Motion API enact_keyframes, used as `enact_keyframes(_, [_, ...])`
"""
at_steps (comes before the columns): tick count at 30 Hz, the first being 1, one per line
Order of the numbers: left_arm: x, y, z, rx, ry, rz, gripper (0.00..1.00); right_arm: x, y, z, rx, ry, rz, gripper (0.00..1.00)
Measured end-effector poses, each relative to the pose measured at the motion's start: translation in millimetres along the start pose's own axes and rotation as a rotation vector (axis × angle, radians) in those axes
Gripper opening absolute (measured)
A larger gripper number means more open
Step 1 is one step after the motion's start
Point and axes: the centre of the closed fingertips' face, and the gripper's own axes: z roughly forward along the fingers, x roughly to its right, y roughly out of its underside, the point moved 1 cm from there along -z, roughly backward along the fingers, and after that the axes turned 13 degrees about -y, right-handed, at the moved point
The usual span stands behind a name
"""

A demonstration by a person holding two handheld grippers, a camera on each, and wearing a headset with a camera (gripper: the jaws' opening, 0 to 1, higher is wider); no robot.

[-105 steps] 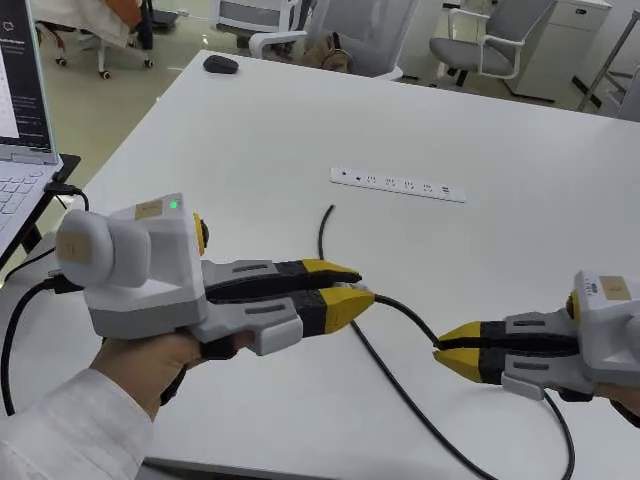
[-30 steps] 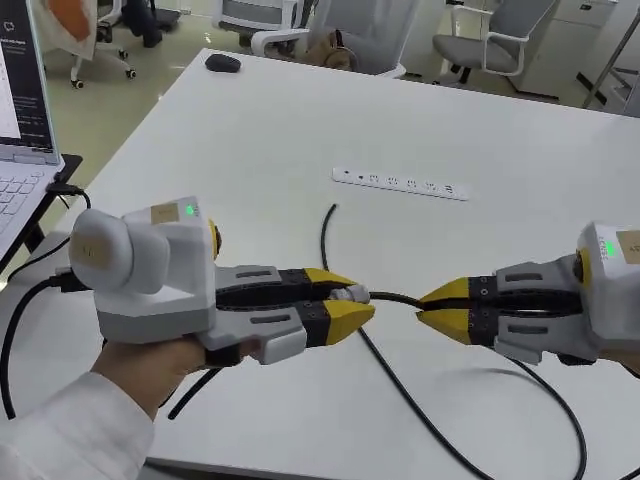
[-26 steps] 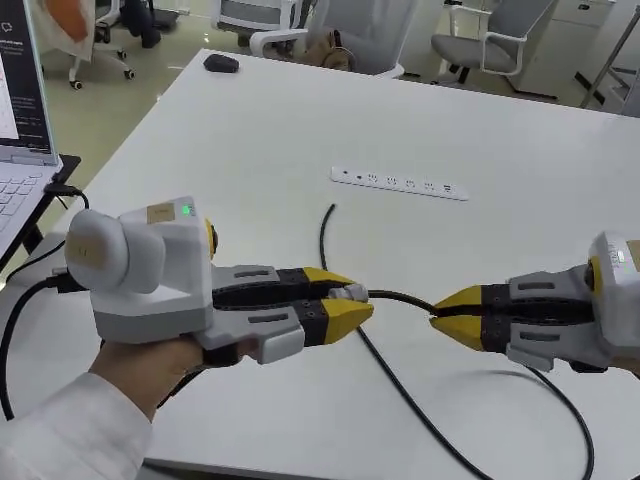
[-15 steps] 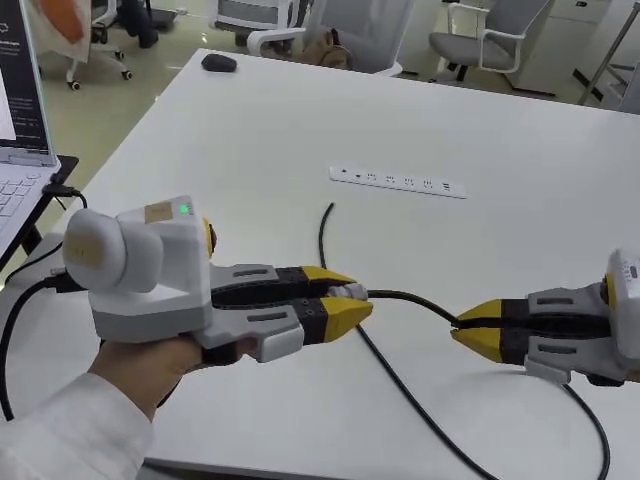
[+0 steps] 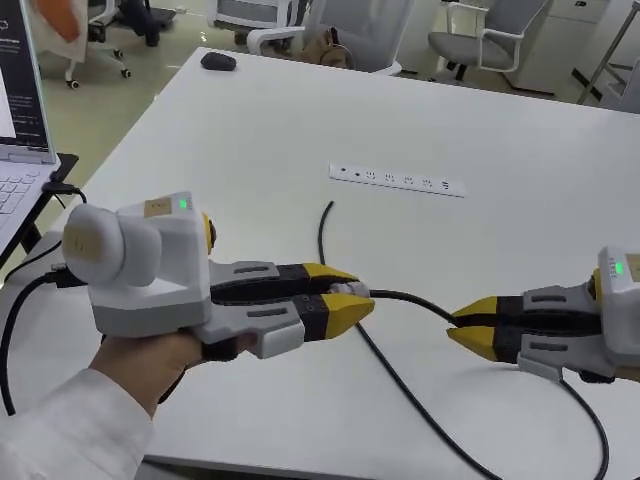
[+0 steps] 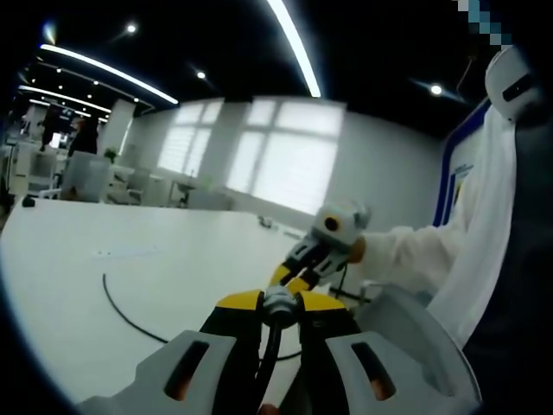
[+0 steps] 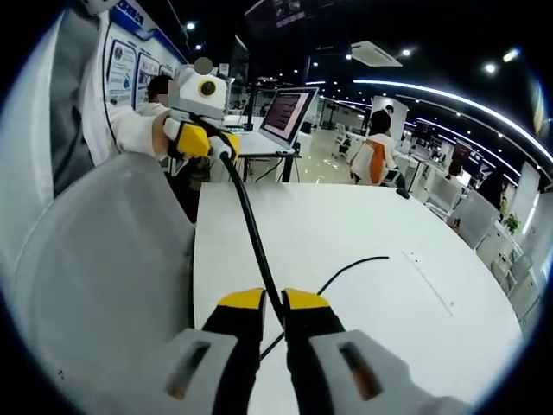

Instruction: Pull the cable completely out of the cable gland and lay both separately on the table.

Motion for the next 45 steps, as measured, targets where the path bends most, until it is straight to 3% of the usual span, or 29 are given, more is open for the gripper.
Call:
enact_keyframes(5, [-1.0, 1.1, 0.1, -0.005, -0.006, 0.001, 0.17, -4.2, -23.6, -1.7, 0.055, -0.011, -0.029, 0.04])
enact_keyframes(7, [-0.3, 0.4, 0.0, -0.001, -0.003, -0.004, 0.17, -8.4, -36.4, 0.5, 0.072, -0.025, -0.057, 0.1])
enact_keyframes(12, [1.4, 1.7, 0.7, -0.008, 0.006, -0.007, 0.17, -22.2, -62.3, 12.5, 0.07, -0.074, -0.151, 0.17])
enact_keyframes(18, [4.9, 3.7, 2.7, -0.017, 0.017, -0.006, 0.17, -31.9, -88.4, 26.9, 0.091, -0.121, -0.227, 0.19])
enact_keyframes(23, [7.0, 4.2, 3.7, -0.019, 0.027, -0.011, 0.17, -34.4, -86.7, 34.9, 0.065, -0.143, -0.259, 0.16])
enact_keyframes(29, [10.0, 7.7, 4.5, -0.033, 0.041, -0.013, 0.17, -35.4, -81.7, 34.7, 0.052, -0.156, -0.267, 0.05])
enact_keyframes(45, [6.9, 11.0, 7.1, -0.04, 0.028, -0.031, 0.17, -30.2, -76.4, 36.1, 0.069, -0.152, -0.289, 0.04])
